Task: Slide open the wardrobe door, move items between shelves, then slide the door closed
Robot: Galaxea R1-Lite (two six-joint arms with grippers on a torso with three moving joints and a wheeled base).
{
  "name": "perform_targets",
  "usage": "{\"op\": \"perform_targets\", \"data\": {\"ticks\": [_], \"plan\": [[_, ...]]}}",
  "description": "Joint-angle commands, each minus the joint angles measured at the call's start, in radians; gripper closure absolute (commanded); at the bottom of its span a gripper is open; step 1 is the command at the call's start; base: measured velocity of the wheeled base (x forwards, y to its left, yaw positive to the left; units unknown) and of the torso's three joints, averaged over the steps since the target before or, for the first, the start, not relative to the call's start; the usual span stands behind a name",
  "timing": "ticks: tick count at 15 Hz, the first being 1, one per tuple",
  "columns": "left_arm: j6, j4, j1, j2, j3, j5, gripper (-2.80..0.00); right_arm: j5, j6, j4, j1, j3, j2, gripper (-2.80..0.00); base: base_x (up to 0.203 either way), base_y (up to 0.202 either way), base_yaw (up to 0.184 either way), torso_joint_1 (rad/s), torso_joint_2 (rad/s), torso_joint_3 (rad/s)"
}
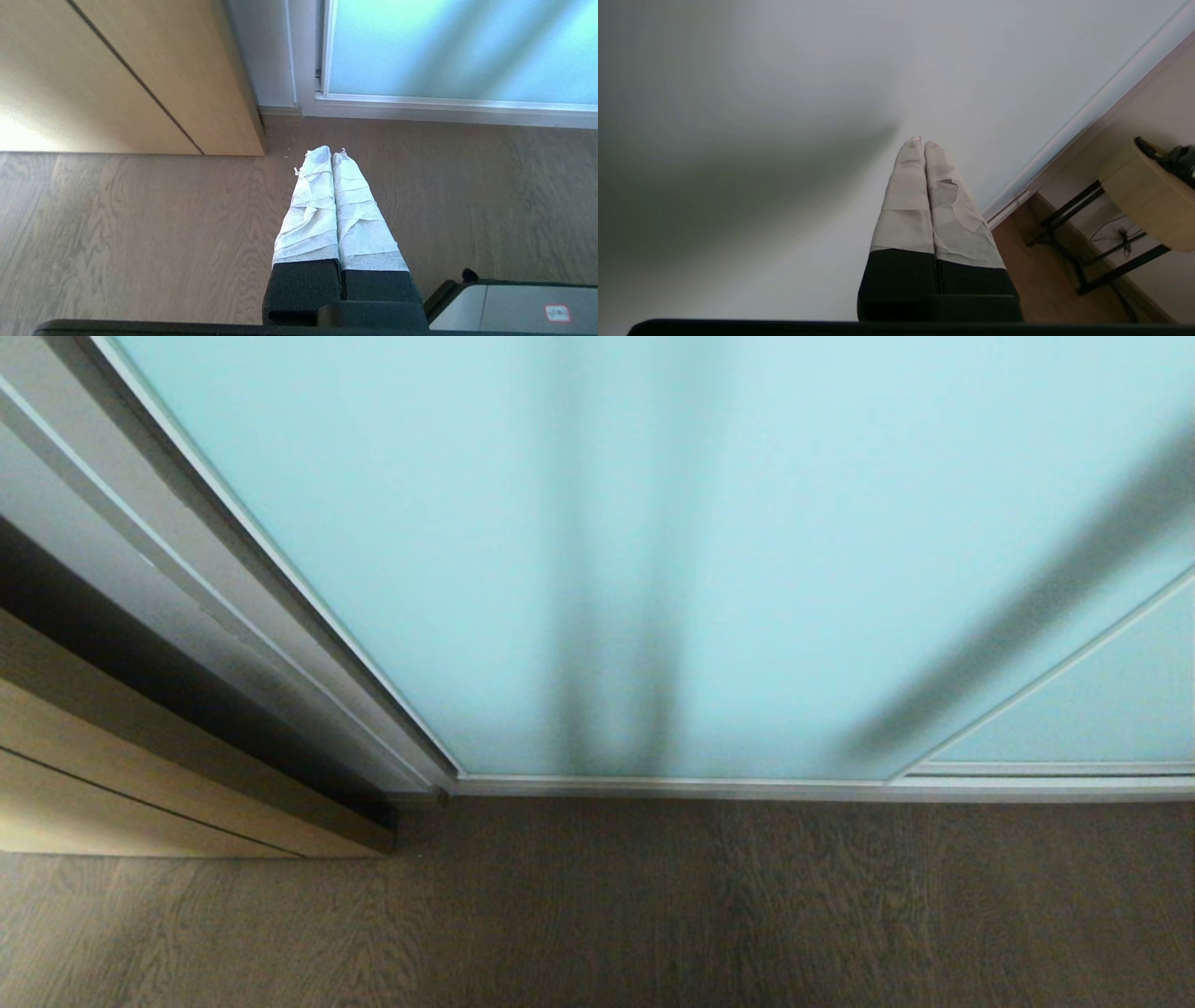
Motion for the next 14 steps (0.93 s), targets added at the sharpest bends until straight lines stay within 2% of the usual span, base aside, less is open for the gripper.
{"op": "perform_targets", "data": {"ticks": [1, 10, 14], "plan": [[0.0, 0.0, 0.0, 0.0, 0.0, 0.0, 0.0, -0.001, -0.002, -0.01, 0.014, 0.002, -0.013, 0.0, 0.0, 0.0, 0.0, 0.0, 0.0, 0.0], [0.0, 0.0, 0.0, 0.0, 0.0, 0.0, 0.0, -0.013, -0.009, -0.016, 0.007, 0.02, -0.058, 0.0, 0.0, 0.0, 0.0, 0.0, 0.0, 0.0], [0.0, 0.0, 0.0, 0.0, 0.0, 0.0, 0.0, -0.011, -0.016, -0.015, -0.07, 0.013, -0.096, 0.0, 0.0, 0.0, 0.0, 0.0, 0.0, 0.0]]}}
